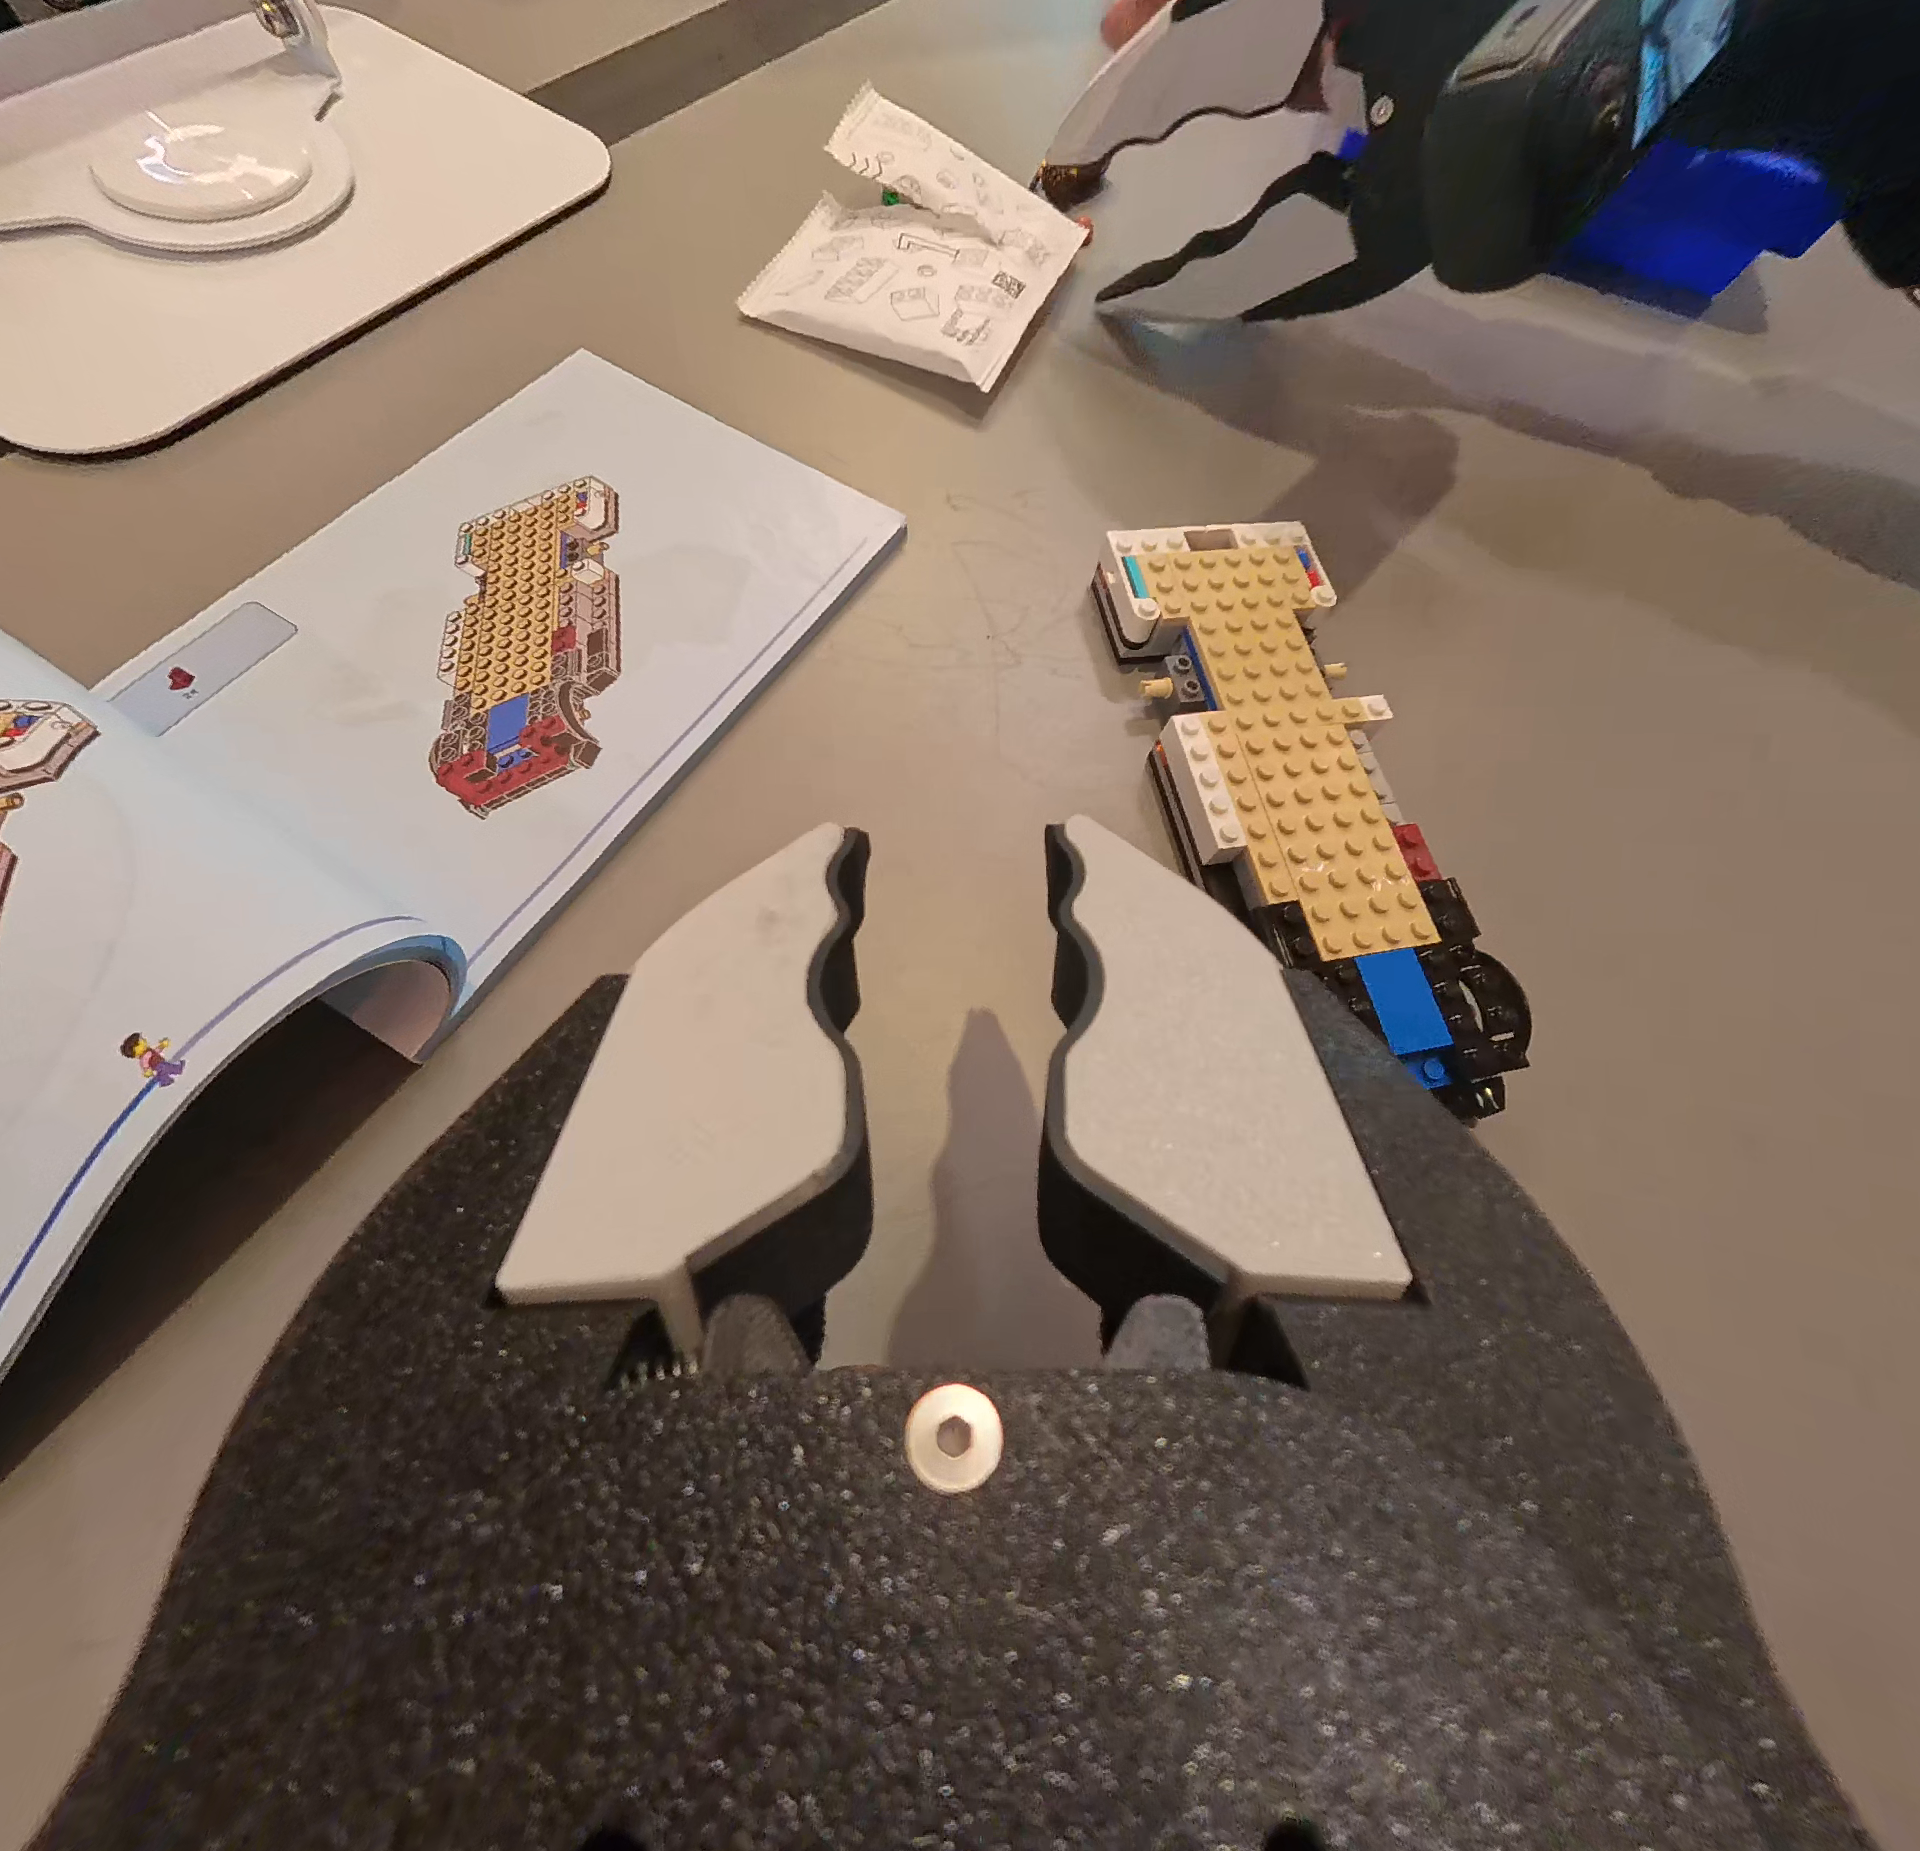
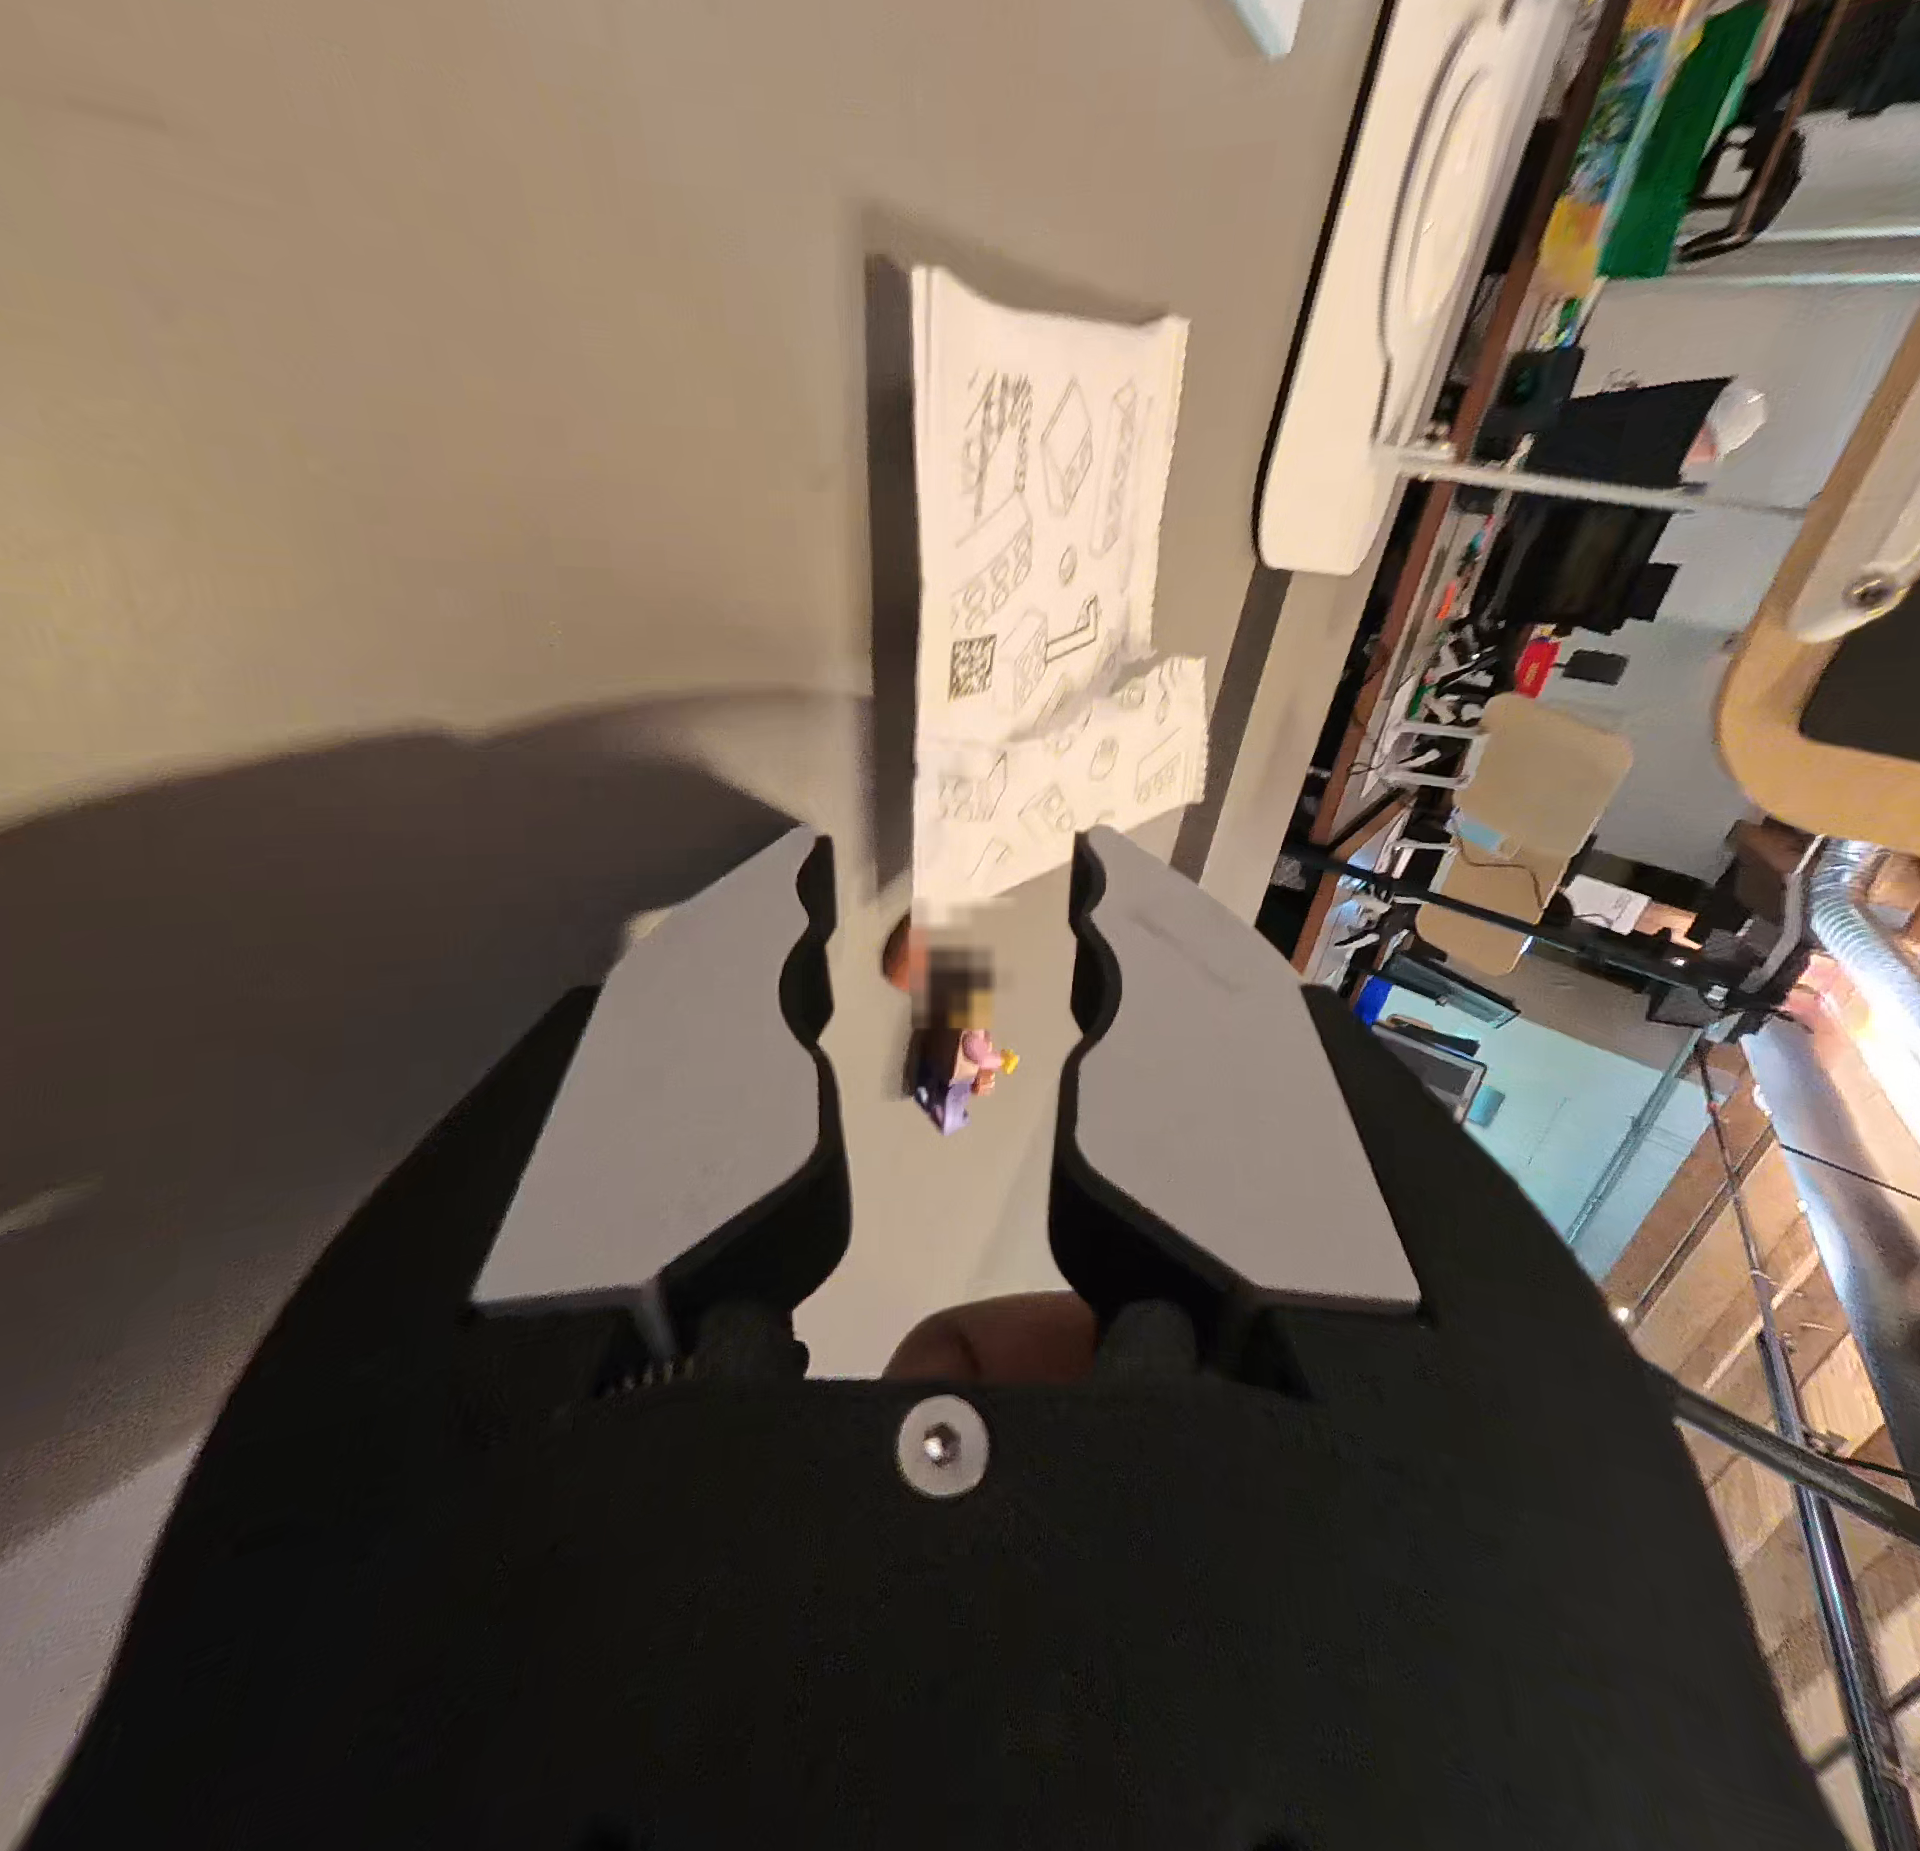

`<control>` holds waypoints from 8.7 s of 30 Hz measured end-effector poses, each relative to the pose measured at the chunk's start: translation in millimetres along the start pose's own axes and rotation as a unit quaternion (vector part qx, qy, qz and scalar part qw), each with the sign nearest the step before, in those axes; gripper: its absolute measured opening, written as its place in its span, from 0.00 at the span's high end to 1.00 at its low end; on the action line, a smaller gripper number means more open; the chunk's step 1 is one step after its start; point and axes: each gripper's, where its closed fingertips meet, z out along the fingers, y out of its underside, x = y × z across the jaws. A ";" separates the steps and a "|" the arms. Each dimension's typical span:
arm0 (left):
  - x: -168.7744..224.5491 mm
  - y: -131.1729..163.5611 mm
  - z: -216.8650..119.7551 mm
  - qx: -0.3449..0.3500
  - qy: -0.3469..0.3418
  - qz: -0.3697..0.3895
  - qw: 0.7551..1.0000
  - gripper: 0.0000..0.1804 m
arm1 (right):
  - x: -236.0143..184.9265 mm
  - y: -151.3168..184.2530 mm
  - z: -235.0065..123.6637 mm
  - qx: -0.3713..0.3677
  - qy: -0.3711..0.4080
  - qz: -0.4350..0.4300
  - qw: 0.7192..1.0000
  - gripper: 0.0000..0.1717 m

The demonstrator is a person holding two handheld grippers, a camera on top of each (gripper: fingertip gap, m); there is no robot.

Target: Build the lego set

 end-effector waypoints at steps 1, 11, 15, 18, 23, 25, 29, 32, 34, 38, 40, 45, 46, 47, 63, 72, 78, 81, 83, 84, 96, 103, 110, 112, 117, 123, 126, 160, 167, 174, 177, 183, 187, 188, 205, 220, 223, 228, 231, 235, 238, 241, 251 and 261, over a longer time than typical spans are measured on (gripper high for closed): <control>0.7 -0.7 -0.5 0.001 0.001 0.001 1.000 0.81 | 0.8 -1.4 2.1 0.002 0.000 0.002 1.000 0.76; -4.0 0.9 -1.1 0.000 -0.008 -0.002 1.000 0.81 | 3.3 -6.8 28.5 -0.043 -0.026 -0.044 0.998 0.96; -5.2 2.0 -0.5 -0.001 -0.009 -0.004 1.000 0.81 | 10.5 -7.4 35.3 -0.074 0.034 -0.075 0.994 1.00; -4.5 2.5 0.1 -0.002 -0.008 -0.002 1.000 0.81 | 21.3 -12.6 23.6 -0.069 0.088 -0.063 0.992 1.00; -3.0 1.0 -0.9 0.000 -0.009 0.001 1.000 0.81 | 48.2 -10.2 -41.1 -0.074 0.209 -0.040 0.974 1.00; -1.6 -1.1 -2.1 0.003 -0.008 0.002 1.000 0.81 | 53.9 6.8 -77.2 -0.089 0.238 -0.019 0.967 1.00; 2.1 -4.5 -3.7 0.009 -0.007 0.008 1.000 0.81 | 51.5 92.9 -154.7 -0.164 0.250 0.035 0.954 1.00; 4.9 -6.5 -4.4 0.009 -0.006 0.012 1.000 0.81 | 28.1 173.7 -208.8 -0.232 0.214 0.085 0.945 1.00; 7.8 -9.5 -5.9 0.013 -0.005 0.017 1.000 0.81 | 7.9 211.4 -232.0 -0.257 0.192 0.122 0.939 1.00; 13.1 -17.2 -9.8 0.029 0.000 0.021 0.999 0.81 | -47.2 256.4 -233.5 -0.316 0.086 0.200 0.923 0.94; 12.3 -17.4 -9.9 0.032 0.000 0.018 0.999 0.81 | -60.0 266.9 -233.0 -0.334 0.062 0.228 0.912 0.84; 6.5 -12.4 -7.7 0.025 -0.002 0.004 1.000 0.81 | -59.1 295.8 -256.5 -0.304 0.111 0.463 0.825 0.82; 7.9 -12.8 -7.6 0.025 0.001 0.006 1.000 0.81 | -63.4 298.7 -259.1 -0.287 0.102 0.489 0.817 0.81; 9.1 -12.9 -7.5 0.025 0.002 0.009 1.000 0.81 | -69.0 298.7 -260.8 -0.270 0.084 0.484 0.828 0.79; 2.1 -6.9 -3.1 0.014 -0.012 0.004 1.000 0.81 | -110.5 266.1 -244.0 -0.203 -0.167 0.140 0.955 0.79; 5.6 -3.3 1.9 0.001 -0.007 0.010 1.000 0.81 | -129.9 219.2 -253.5 -0.134 -0.215 0.133 0.958 0.82; 5.4 -2.4 3.7 0.000 -0.011 0.010 1.000 0.81 | -139.1 208.7 -234.3 -0.143 -0.266 0.104 0.948 0.94; 2.1 -1.8 2.1 0.001 -0.015 0.006 1.000 0.81 | -141.5 213.2 -238.7 -0.165 -0.270 0.085 0.945 0.95; 0.8 -2.8 0.3 0.002 -0.017 0.006 1.000 0.81 | -146.4 220.1 -247.2 -0.186 -0.258 0.071 0.945 0.95; 0.5 -3.4 -0.8 0.004 -0.019 0.007 1.000 0.81 | -149.8 224.5 -253.0 -0.200 -0.247 0.061 0.946 0.95; 12.2 -9.2 2.2 0.011 -0.005 0.014 1.000 0.81 | -172.6 287.6 -345.3 -0.309 -0.124 0.116 0.936 0.94; 15.0 -9.5 5.8 0.013 0.002 0.009 1.000 0.81 | -184.0 357.5 -345.4 -0.389 -0.103 0.110 0.909 0.92; 15.8 -6.3 10.3 0.004 0.000 0.016 1.000 0.81 | -198.3 431.5 -322.0 -0.424 -0.095 0.185 0.882 0.90; 13.8 -4.9 10.8 0.001 -0.003 0.016 1.000 0.81 | -209.4 445.7 -309.9 -0.437 -0.098 0.198 0.872 0.90; 10.2 -4.1 12.2 0.002 -0.003 0.007 1.000 0.81 | -226.8 461.5 -273.8 -0.465 -0.097 0.166 0.864 0.91; 7.6 -1.2 13.2 -0.003 -0.004 0.005 1.000 0.81 | -255.9 453.8 -246.5 -0.466 -0.138 0.149 0.861 0.92; 7.1 -1.1 12.9 -0.003 -0.003 0.004 1.000 0.81 | -257.8 455.5 -253.5 -0.475 -0.131 0.146 0.858 0.89; -43.5 5.5 21.1 0.015 -0.087 -0.016 0.996 0.82 | -28.8 510.6 -121.0 -0.321 -0.264 0.110 0.903 0.94; -43.2 1.6 20.1 0.024 -0.091 -0.012 0.995 0.82 | -14.2 513.4 -124.0 -0.367 -0.247 0.033 0.896 0.96; -39.8 -1.5 15.5 0.027 -0.092 -0.004 0.995 0.82 | 15.6 524.8 -148.6 -0.403 -0.155 0.060 0.900 0.92; -38.3 -3.9 13.5 0.033 -0.091 -0.004 0.995 0.82 | 30.6 534.6 -162.0 -0.399 -0.104 0.129 0.902 0.90; -39.2 -4.0 12.1 0.034 -0.094 -0.004 0.995 0.82 | 70.2 552.6 -199.7 -0.404 -0.025 0.168 0.899 0.88; -40.4 -4.0 10.9 0.034 -0.096 -0.005 0.995 0.82 | 82.2 532.5 -220.4 -0.397 0.005 0.149 0.906 0.89; -40.3 -4.4 10.3 0.035 -0.096 -0.006 0.995 0.82 | 83.7 523.1 -226.3 -0.393 0.016 0.141 0.909 0.89; -21.5 -16.9 -6.9 0.057 -0.088 0.017 0.994 0.82 | -14.3 261.1 -285.9 -0.248 0.168 -0.045 0.953 0.88; -6.2 -16.8 -15.5 0.076 -0.083 0.027 0.993 0.80 | -60.5 244.0 -200.6 -0.273 0.146 -0.059 0.949 0.81; -14.2 -7.1 -38.7 0.094 -0.109 0.005 0.990 0.78 | -66.1 251.4 -221.3 -0.286 0.140 -0.024 0.947 0.74; -50.8 14.6 -112.3 0.109 -0.214 -0.034 0.970 0.78 | -66.8 235.4 -258.0 -0.292 0.130 -0.020 0.947 0.74; -79.2 38.9 -163.6 0.078 -0.301 -0.066 0.948 0.78 | -51.8 187.4 -255.8 -0.253 0.135 -0.044 0.957 0.76; -111.5 68.2 -208.2 -0.011 -0.377 -0.072 0.923 0.79 | -25.1 91.9 -225.9 -0.157 0.144 -0.073 0.974 0.77; -140.3 84.8 -221.5 -0.105 -0.418 -0.032 0.902 0.78 | -10.7 11.8 -197.9 -0.063 0.155 -0.074 0.983 0.77; -164.3 97.2 -221.3 -0.181 -0.431 -0.014 0.884 0.78 | -11.1 -54.9 -168.7 0.014 0.156 -0.058 0.986 0.78; -210.3 141.0 -212.0 -0.377 -0.446 0.020 0.811 0.84 | -56.6 -116.2 -101.6 0.096 0.118 0.009 0.988 0.80; -221.9 138.8 -217.3 -0.404 -0.478 0.054 0.778 1.00 | -65.9 -94.3 -100.0 0.110 0.096 0.061 0.987 0.83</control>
